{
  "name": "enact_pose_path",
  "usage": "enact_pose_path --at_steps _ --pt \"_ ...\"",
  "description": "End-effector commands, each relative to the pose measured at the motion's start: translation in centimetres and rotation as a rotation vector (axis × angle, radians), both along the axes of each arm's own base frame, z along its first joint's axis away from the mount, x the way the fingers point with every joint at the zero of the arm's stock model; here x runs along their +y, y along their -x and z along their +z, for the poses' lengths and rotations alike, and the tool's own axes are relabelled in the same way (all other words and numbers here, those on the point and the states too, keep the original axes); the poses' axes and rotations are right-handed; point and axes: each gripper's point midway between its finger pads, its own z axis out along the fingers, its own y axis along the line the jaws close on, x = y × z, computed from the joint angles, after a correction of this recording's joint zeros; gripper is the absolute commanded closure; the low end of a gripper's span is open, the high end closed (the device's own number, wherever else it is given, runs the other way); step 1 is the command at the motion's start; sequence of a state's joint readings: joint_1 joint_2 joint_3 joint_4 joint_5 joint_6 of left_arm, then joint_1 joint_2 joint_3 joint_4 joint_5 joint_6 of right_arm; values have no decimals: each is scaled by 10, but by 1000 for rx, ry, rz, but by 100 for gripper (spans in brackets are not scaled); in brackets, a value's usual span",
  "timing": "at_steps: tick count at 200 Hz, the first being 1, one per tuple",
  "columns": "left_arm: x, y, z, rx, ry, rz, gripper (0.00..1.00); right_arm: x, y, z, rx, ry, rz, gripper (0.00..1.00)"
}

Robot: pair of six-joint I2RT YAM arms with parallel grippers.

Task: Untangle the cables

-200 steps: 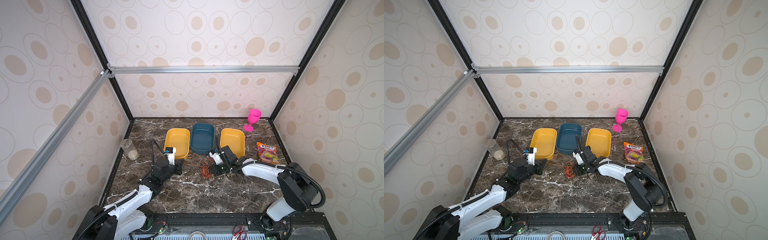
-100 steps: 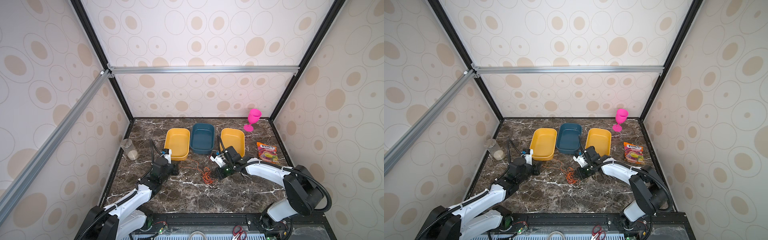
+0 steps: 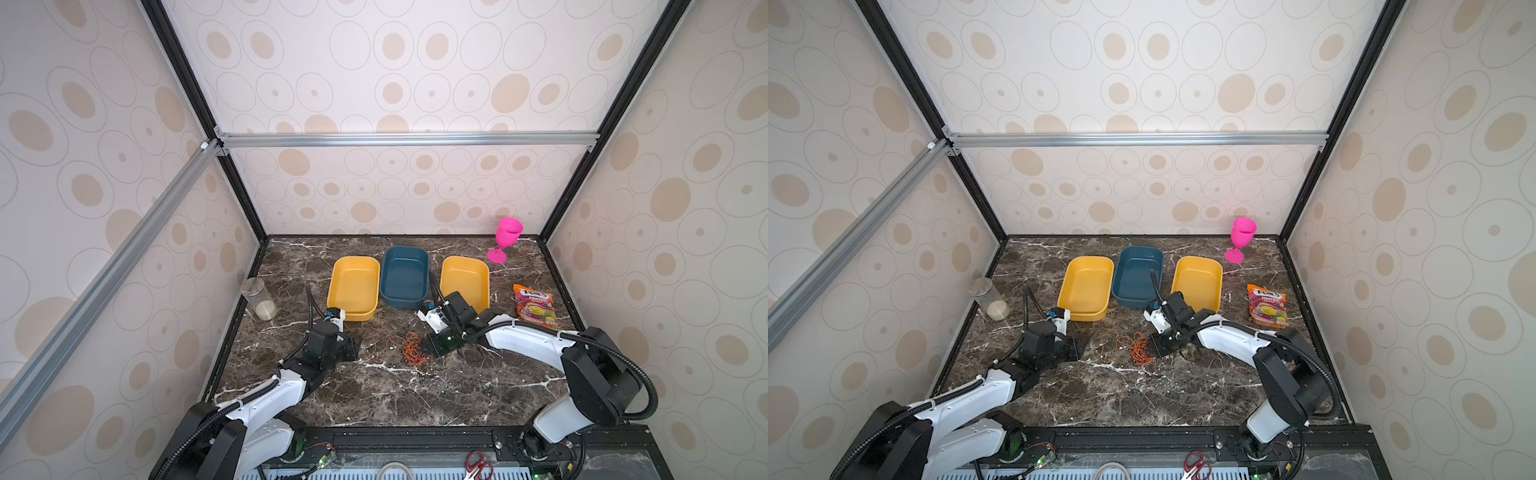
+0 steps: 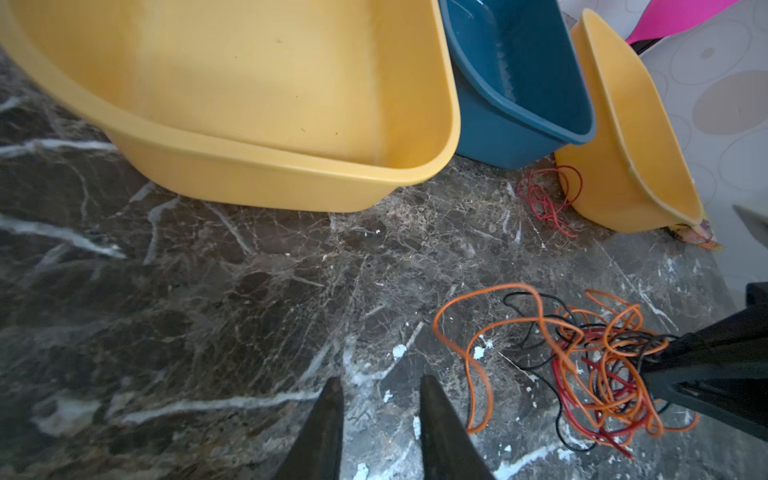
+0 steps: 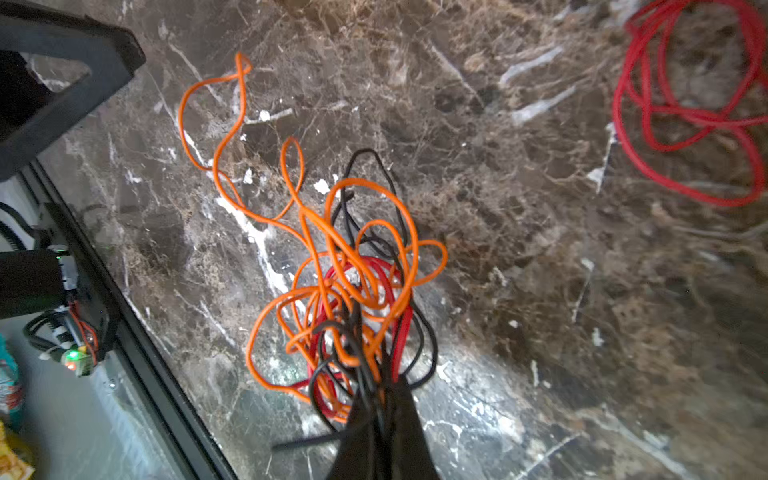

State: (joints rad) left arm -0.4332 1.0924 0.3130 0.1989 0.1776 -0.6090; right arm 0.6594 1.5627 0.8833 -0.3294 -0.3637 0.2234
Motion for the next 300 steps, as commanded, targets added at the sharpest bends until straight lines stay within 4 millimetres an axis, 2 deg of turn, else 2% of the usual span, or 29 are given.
enact_pose_path --at_steps 1,22,61,79,98,118,155,206,239,300 --pt "-2 -10 16 -3 -21 -9 58 -5 -2 -4 -39 80 22 96" --pt "-19 -14 31 -2 38 -64 55 -4 -1 -2 -52 88 34 96" --pt "-67 -11 64 -34 208 -231 53 2 -1 0 -65 85 43 96" --pt "-78 -9 66 -46 225 -280 51 5 1 1 -65 77 48 96" --pt "-86 -4 54 -7 224 -326 48 8 3 2 -59 65 57 95" --pt "-96 -8 51 0 236 -357 46 10 5 3 -57 59 66 95" --pt "-121 -10 64 -12 321 -411 45 10 5 7 -71 55 63 95" --pt "-142 -13 44 47 395 -396 50 13 6 10 -80 40 67 95" --pt "-149 -22 27 90 390 -362 58 13 8 11 -99 45 83 96" --pt "-142 -31 1 142 338 -273 68 13 8 12 -116 38 86 96"
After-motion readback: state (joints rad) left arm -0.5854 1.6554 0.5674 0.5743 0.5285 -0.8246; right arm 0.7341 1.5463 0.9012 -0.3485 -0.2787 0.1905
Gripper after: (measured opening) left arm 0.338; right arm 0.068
